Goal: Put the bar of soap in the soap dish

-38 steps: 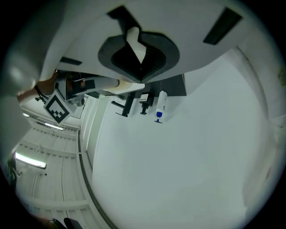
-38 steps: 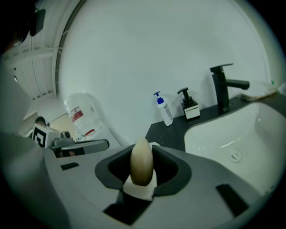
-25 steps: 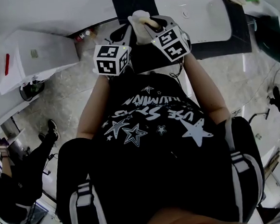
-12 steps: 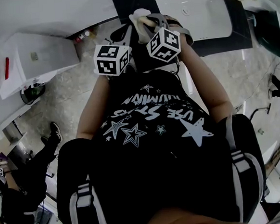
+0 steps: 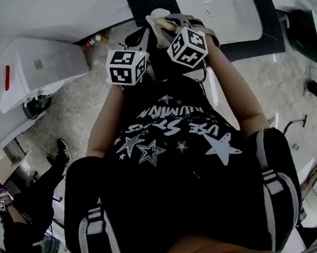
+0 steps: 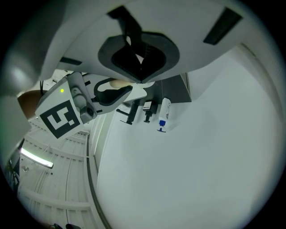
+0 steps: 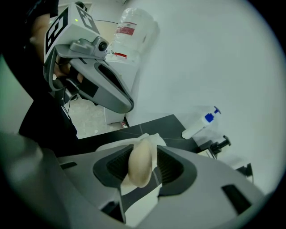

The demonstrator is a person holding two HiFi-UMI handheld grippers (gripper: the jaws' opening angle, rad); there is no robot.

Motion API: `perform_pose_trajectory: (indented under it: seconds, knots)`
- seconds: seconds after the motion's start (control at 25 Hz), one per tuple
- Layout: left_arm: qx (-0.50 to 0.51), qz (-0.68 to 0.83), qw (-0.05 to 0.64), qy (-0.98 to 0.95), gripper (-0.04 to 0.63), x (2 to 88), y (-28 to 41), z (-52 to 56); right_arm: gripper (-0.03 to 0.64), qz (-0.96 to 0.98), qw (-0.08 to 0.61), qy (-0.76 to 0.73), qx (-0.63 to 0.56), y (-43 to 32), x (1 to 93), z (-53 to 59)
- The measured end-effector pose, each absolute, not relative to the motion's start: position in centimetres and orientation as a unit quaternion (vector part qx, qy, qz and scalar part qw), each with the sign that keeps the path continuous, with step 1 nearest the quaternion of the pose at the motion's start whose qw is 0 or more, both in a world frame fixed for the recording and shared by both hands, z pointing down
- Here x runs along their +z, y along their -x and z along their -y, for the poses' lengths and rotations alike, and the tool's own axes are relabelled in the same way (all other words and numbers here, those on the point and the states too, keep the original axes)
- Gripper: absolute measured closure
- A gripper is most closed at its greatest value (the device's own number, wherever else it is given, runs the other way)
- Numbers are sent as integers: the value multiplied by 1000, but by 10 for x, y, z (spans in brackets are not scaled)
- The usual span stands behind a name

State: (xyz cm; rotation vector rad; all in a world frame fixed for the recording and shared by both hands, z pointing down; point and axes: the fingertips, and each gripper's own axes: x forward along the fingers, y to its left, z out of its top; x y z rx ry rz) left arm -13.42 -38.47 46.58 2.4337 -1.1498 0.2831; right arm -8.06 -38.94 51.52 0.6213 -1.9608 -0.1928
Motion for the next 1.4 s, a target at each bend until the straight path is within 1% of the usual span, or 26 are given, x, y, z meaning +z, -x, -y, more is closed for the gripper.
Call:
perform_pose_trajectory:
  seconds: [0.04, 0.08, 0.28, 0.6, 0.64, 0.8, 0.84, 1.0, 1.2, 1.4]
  knots:
    - [102, 415, 216, -878, 584, 465, 134, 385, 448, 817, 512, -255, -76, 81, 515, 388]
    - [102, 415, 216, -878, 584, 465, 133, 385, 441, 818, 511, -253, -72, 80, 515, 387]
    - [100, 418, 216, -876, 584, 465, 134, 383, 439, 831, 495, -249, -49, 83, 511, 382]
    - [93, 429, 218, -872, 584, 462, 140, 384, 442, 861, 408, -300, 36, 76, 482, 390]
    - [92, 429, 218, -872, 584, 462, 140, 383, 450, 861, 399, -313, 48, 69, 479, 392]
    - [90, 432, 220, -870, 584, 461, 142, 381, 598, 839, 378, -380, 92, 30, 484, 406]
    - [90, 432, 221, -870, 584, 462, 142, 381, 609, 833, 377, -392, 102, 21, 490, 409]
    - [97, 429, 225, -870, 584, 467, 140, 378, 609, 818, 386, -395, 159, 4, 521, 405]
    - [108, 418, 230, -872, 584, 477, 134, 371, 611, 834, 345, -375, 213, 12, 525, 393]
    - [106, 412, 237, -874, 584, 482, 129, 368, 611, 848, 328, -351, 225, 23, 518, 381]
